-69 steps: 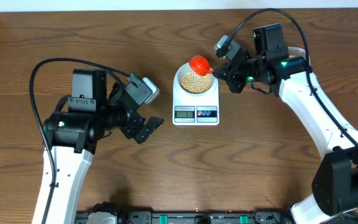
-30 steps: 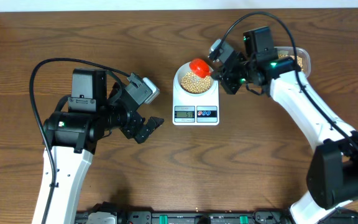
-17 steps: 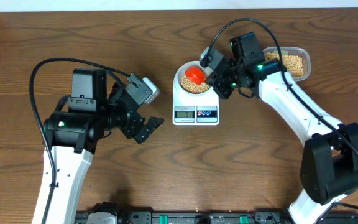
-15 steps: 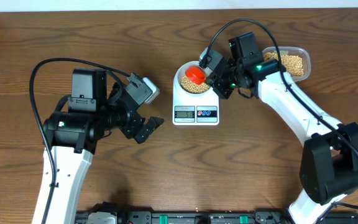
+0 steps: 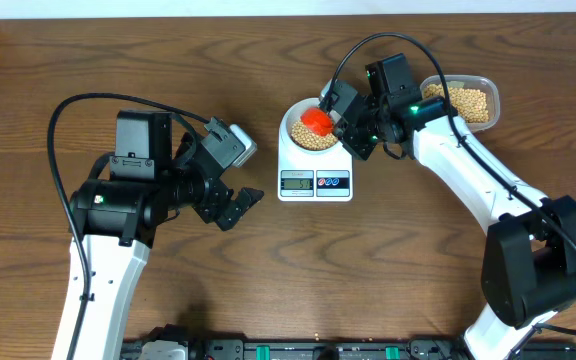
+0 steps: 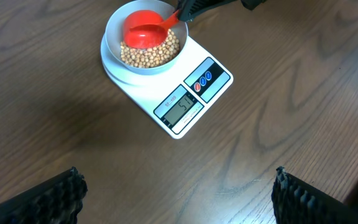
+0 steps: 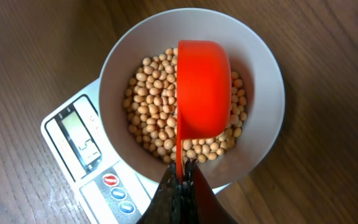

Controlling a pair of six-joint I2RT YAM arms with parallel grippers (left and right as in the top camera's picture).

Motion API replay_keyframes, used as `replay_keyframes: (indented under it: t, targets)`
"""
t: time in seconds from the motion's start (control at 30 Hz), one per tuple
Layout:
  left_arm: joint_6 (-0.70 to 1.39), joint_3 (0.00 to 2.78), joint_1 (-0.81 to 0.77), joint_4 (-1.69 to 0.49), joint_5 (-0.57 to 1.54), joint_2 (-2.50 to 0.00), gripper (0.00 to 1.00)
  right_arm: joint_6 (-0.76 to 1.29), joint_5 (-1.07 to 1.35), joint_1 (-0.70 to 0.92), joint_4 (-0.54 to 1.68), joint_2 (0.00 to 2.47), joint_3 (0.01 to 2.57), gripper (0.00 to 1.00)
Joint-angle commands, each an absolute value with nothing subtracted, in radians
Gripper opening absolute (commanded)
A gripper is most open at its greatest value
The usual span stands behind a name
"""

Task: Scoop item into bowl and weigh 50g on scale
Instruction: 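Tilt the red scoop with the right gripper to pour soybeans into bowl, then hold the red scoop over the bowl, shaking out a few soybeans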

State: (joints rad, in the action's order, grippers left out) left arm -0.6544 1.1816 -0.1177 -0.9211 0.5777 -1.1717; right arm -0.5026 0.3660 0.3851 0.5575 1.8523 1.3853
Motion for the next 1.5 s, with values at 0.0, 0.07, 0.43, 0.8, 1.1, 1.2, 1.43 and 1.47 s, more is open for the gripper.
replay_keyframes:
  t: [0.0,0.07,0.43,0.8,1.1,1.2,1.43,1.47]
  targets:
    - [-0.65,1.213,-0.112,-0.927,0.595,-1.173,0.98,-0.514,0.376,0.397,0.564,1.868,1.377,0.01]
    - [-0.65,1.213,-0.112,-0.927,0.595,-1.173,0.98,-0.514,0.376,0.397,0.564,1.868,1.377,0.01]
    - [-0.65,1.213,-0.112,-0.927,0.595,-1.173,0.98,-0.509,0.466,0.403,0.596,1.868,1.377,0.01]
    - [-0.65,1.213,-0.112,-0.927,0.595,-1.173,0.98,-0.375,0.549,0.379,0.594,1.868,1.377,0.01]
    - [-0.65,1.213,-0.112,-0.927,0.595,-1.173,0.98,-0.311,0.649,0.315,0.586,1.868,1.377,0.01]
    - [-0.65,1.213,-0.112,-0.927,0.595,-1.173,0.98,-0.289,0.687,0.287,0.583,1.868,1.377,0.01]
    - [-0.65,1.213,-0.112,-0.927,0.595,-1.173,0.98,-0.272,0.763,0.237,0.579,1.868,1.377,0.01]
    - [-0.65,1.213,-0.112,-0.927,0.595,-1.173,0.98,-0.272,0.77,0.234,0.579,1.868,1.377,0.01]
